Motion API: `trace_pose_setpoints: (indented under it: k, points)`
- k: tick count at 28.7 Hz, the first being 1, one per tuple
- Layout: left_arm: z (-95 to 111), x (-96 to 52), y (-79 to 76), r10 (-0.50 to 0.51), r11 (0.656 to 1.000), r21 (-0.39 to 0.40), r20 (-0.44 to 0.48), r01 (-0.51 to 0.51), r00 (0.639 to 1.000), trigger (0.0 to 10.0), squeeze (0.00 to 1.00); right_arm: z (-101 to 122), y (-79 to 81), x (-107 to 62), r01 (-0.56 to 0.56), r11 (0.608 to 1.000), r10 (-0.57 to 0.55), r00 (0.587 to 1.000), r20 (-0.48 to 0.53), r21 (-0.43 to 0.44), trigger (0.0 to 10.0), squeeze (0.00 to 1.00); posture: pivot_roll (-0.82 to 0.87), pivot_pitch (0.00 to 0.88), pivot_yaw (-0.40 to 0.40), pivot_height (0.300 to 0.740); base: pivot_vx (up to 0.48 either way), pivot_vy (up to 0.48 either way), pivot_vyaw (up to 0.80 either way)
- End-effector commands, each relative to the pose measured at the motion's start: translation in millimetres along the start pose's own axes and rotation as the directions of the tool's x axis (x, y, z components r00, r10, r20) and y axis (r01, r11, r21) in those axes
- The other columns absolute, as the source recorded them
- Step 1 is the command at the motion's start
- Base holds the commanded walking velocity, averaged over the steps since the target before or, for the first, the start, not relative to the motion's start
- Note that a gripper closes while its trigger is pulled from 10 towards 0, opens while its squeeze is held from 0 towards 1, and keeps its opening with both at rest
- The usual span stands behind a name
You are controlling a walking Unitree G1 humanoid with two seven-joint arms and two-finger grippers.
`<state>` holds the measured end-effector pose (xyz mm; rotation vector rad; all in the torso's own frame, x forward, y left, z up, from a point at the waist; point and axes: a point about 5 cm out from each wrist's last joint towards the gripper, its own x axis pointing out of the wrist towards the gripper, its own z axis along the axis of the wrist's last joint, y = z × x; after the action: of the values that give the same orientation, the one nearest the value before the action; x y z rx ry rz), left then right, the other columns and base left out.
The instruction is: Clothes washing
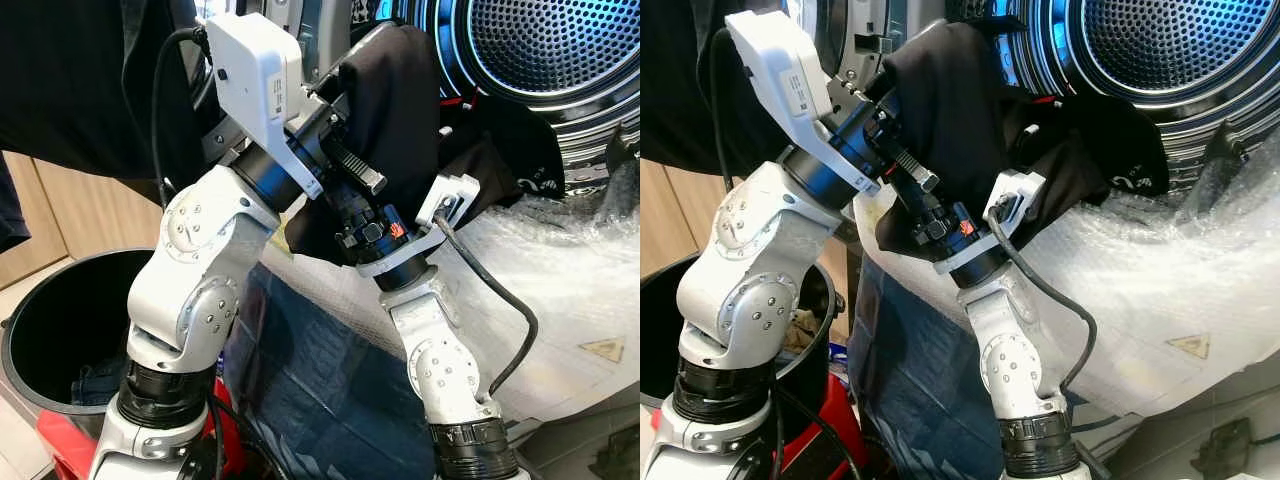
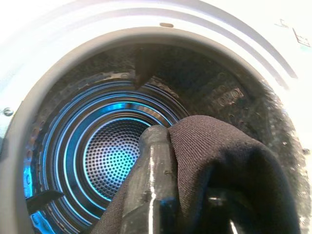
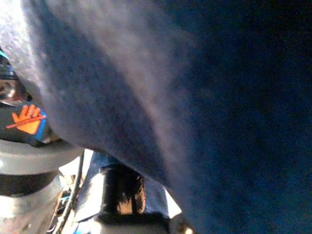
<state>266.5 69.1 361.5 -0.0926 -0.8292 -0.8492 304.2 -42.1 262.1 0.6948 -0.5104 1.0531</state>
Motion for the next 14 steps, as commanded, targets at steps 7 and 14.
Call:
trace_pose_setpoints:
  k: [7, 14]
  points:
    - [5.5, 3.4, -11.3, -0.045, 0.999, -0.024, 0.012, 0.045, 0.999, 10.0, 1.0, 7.9, 5.0, 8.5, -0.042, 0.999, 0.042, 0.999, 0.028, -0.015, 10.0, 0.0, 0.24, 0.015, -0.165, 0.74, 0.0, 0.0, 0.0]
    - [3.0, 3.2, -12.7, -0.057, 0.998, -0.035, -0.017, 0.056, 0.998, 10.0, 1.0, 3.9, 5.8, 10.8, -0.054, 0.998, 0.054, 0.999, 0.005, -0.039, 10.0, 0.0, 0.24, 0.015, -0.17, 0.74, 0.0, 0.0, 0.0]
